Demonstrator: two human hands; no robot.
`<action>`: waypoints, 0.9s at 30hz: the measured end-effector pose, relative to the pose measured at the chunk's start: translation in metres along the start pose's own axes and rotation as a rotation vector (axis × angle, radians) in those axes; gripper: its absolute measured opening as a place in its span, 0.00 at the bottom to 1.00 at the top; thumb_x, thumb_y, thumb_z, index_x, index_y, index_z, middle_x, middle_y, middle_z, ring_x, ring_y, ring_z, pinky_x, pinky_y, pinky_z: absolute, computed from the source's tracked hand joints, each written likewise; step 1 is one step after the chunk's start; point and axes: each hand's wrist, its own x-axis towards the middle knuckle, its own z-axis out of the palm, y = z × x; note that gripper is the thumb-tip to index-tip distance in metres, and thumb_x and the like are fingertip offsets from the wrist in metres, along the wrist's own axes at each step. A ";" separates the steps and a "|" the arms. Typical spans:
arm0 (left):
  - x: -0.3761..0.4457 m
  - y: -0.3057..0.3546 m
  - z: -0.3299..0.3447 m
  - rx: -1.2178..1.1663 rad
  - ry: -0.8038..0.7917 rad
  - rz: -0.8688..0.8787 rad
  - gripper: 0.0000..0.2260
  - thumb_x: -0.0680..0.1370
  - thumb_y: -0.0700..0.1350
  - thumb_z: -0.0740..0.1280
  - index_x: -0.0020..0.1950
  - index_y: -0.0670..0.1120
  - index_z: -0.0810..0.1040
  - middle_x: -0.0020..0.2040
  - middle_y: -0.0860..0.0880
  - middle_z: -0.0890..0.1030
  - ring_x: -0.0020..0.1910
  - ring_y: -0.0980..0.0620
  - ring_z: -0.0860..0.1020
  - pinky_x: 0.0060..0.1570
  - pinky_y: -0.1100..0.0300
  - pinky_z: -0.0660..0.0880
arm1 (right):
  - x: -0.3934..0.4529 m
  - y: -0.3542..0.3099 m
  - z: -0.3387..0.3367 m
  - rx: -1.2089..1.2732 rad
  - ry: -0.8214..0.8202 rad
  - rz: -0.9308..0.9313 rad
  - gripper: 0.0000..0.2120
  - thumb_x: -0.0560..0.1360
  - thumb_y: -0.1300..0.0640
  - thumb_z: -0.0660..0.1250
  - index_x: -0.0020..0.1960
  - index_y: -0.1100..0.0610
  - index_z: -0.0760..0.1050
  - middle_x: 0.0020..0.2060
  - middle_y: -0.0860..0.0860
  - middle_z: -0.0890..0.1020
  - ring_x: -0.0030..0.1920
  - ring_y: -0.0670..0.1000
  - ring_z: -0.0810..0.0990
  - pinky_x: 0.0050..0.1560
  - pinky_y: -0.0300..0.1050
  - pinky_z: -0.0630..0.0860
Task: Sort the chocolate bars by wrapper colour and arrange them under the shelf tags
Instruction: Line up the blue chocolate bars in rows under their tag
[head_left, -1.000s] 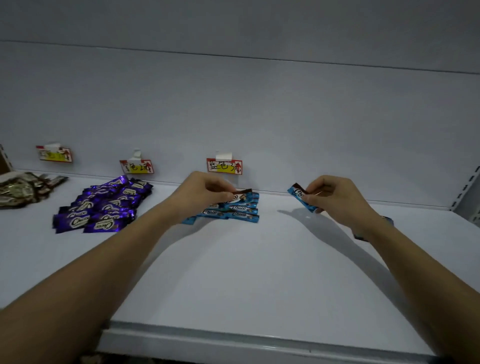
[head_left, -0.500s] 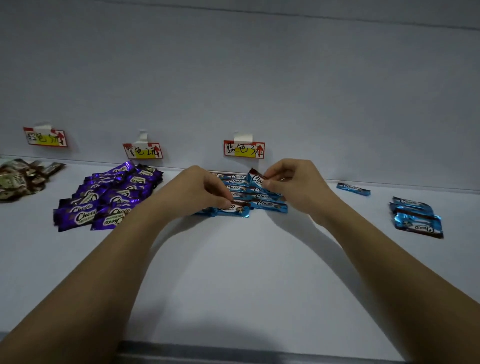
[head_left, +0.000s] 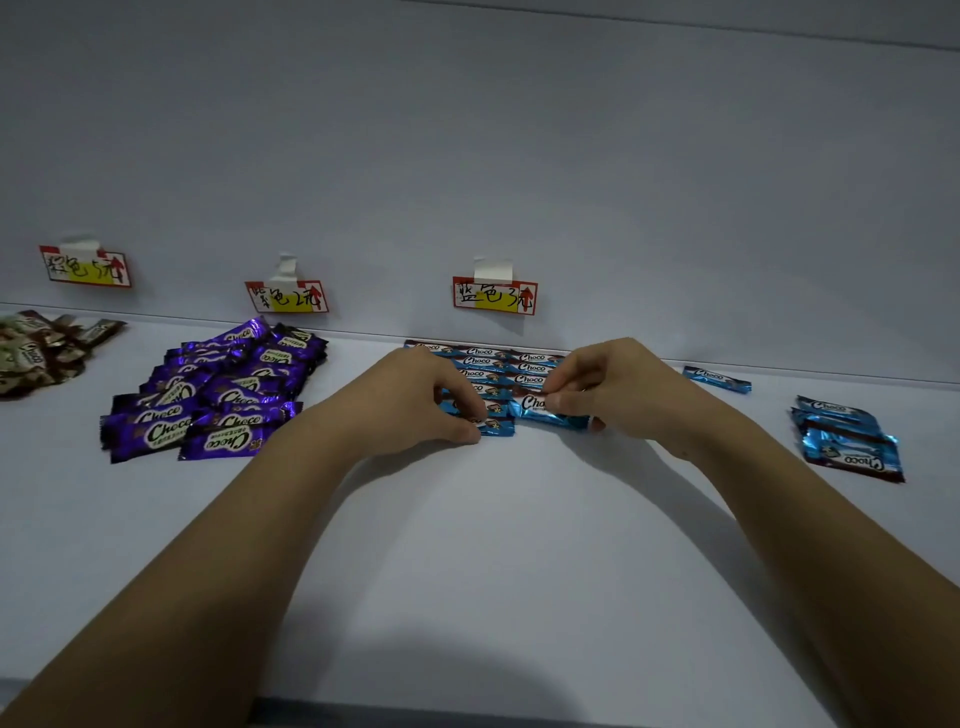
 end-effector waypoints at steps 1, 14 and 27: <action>0.000 -0.001 0.001 0.007 0.003 0.002 0.07 0.71 0.50 0.76 0.45 0.61 0.83 0.47 0.62 0.77 0.49 0.60 0.73 0.42 0.71 0.69 | -0.001 -0.001 0.001 -0.016 -0.015 0.007 0.02 0.72 0.56 0.74 0.42 0.50 0.82 0.40 0.47 0.84 0.43 0.48 0.80 0.29 0.34 0.74; 0.004 -0.003 0.003 0.010 0.001 0.002 0.07 0.72 0.49 0.75 0.48 0.59 0.85 0.51 0.58 0.79 0.52 0.57 0.74 0.48 0.65 0.72 | -0.001 0.003 0.008 -0.276 -0.032 -0.087 0.06 0.72 0.54 0.74 0.39 0.45 0.81 0.37 0.36 0.78 0.40 0.40 0.76 0.24 0.24 0.66; -0.001 0.012 0.003 -0.003 0.250 0.037 0.09 0.75 0.52 0.70 0.54 0.57 0.83 0.50 0.59 0.78 0.51 0.59 0.72 0.41 0.68 0.67 | 0.002 0.006 -0.012 -0.197 0.080 -0.081 0.03 0.77 0.54 0.68 0.47 0.52 0.79 0.47 0.50 0.82 0.43 0.45 0.77 0.37 0.39 0.72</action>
